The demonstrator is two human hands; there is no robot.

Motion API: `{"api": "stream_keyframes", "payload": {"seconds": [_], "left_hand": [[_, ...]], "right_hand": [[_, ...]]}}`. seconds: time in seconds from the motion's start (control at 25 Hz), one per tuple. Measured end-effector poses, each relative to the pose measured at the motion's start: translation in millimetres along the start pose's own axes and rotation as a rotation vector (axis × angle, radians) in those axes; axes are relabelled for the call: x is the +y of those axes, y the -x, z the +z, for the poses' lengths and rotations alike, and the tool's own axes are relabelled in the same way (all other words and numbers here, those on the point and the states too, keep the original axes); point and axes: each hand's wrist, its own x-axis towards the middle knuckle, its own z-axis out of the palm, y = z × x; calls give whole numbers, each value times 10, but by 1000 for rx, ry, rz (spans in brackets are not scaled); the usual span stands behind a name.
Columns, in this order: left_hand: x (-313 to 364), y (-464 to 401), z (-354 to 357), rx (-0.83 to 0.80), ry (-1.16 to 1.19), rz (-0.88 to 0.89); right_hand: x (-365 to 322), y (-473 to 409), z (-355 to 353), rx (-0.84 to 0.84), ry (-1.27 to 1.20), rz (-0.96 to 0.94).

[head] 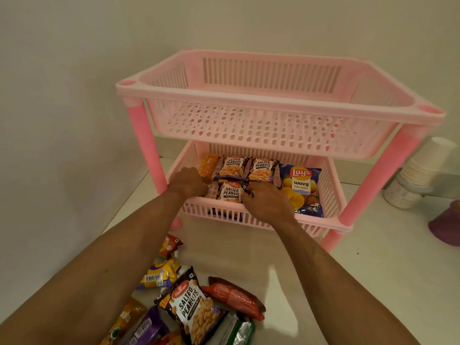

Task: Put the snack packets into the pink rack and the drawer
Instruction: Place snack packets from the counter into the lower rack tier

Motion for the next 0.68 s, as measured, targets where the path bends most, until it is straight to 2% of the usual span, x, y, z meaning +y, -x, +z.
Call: {"api": "stream_keyframes", "payload": {"seconds": [0.2, 0.4, 0.48, 0.56, 0.68], "left_hand": [[-1, -67, 32, -25, -11, -7], [7, 93, -23, 172, 77, 17], [-33, 270, -60, 286, 202, 133], [-106, 559, -56, 424, 286, 331], [-248, 1037, 77, 584, 324, 511]], "right_hand": [[-20, 5, -20, -3, -5, -2], [-28, 39, -24, 20, 14, 12], [-60, 108, -34, 152, -5, -24], [-83, 198, -78, 288, -63, -97], [-84, 304, -168, 284, -60, -256]]}}
